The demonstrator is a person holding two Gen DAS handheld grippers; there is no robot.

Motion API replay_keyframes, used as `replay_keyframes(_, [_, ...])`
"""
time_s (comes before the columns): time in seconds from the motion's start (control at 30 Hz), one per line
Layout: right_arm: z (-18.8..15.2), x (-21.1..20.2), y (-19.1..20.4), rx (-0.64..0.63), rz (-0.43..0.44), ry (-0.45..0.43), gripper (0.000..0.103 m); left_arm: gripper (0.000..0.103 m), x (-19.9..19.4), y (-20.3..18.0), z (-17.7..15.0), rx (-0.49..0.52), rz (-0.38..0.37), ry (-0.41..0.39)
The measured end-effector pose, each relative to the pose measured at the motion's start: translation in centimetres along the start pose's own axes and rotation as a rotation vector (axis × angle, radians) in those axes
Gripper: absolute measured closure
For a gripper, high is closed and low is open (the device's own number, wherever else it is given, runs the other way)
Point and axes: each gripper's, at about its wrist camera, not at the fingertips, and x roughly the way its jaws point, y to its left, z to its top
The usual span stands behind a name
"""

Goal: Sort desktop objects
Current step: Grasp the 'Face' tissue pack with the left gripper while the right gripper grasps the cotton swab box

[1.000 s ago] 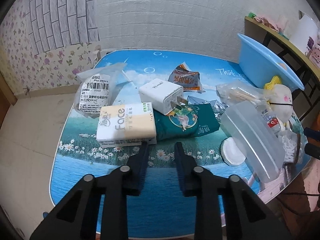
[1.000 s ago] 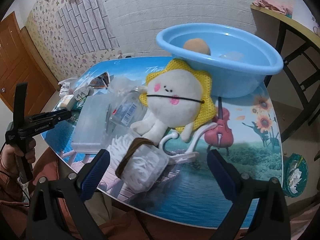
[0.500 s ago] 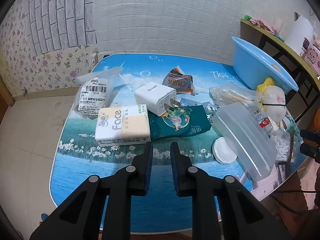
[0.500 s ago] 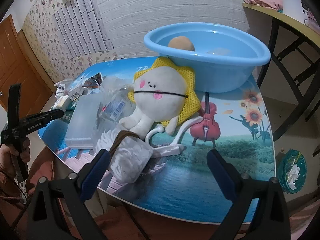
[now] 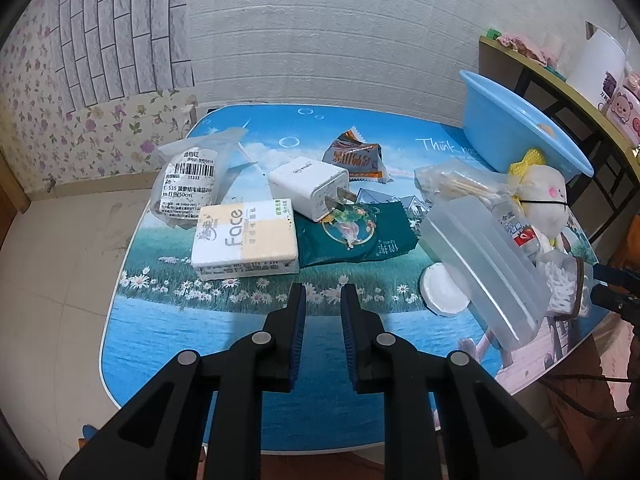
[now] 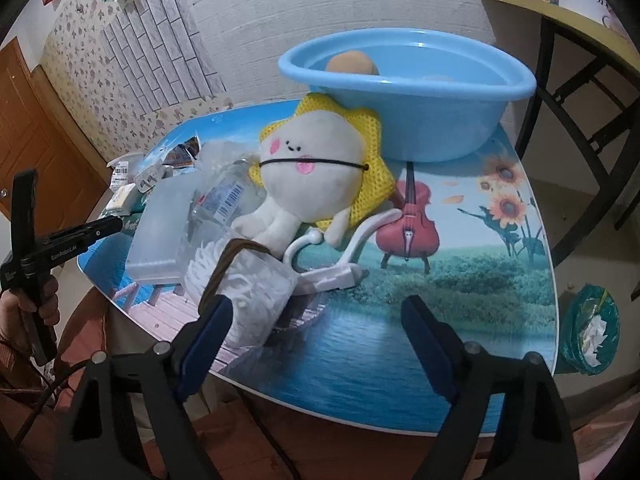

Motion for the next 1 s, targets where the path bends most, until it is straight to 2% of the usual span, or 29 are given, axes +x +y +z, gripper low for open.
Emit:
replay_keyframes(0.4, [-0.6,0.1,1.9,-0.118,0.045,-0.007,0.019,0.086,0.0,-0.2,-0.2,-0.003,-0.006,0.007])
replay_keyframes(0.47, [-0.4,0.4,2.6,-0.133,0.055,0.001,0.021,0.078,0.0,0.2,-0.1,-0.018,-0.004,0.009])
replay_keyframes(0.5, [-0.2,0.6,2.8,-0.131,0.072,0.006,0.026,0.075,0.0,0.3,-0.1,-0.023,-0.001,0.008])
replay_keyframes(0.6, [0.2,1.6,2.4,-0.076,0.142,0.034,0.033,0.065,-0.1,1.1,-0.1,-0.044,0.01,0.004])
replay_keyframes(0.67, [0.3,2.0,2.0,-0.044,0.16,0.048,0.033,0.046,-0.1,1.7,-0.1,-0.066,0.02,-0.003])
replay_keyframes(0.7, [0.3,2.1,1.9,-0.036,0.165,0.052,0.033,0.044,-0.1,2.1,0.0,-0.078,0.024,-0.006])
replay_keyframes(0.83, [0.3,2.6,1.8,-0.002,0.195,0.067,0.034,0.018,0.3,3.2,0.7,-0.084,0.071,-0.019])
replay_keyframes(1.0, [0.7,2.8,1.7,0.027,0.218,0.073,0.045,0.017,2.3,3.8,2.1,-0.06,0.096,-0.004])
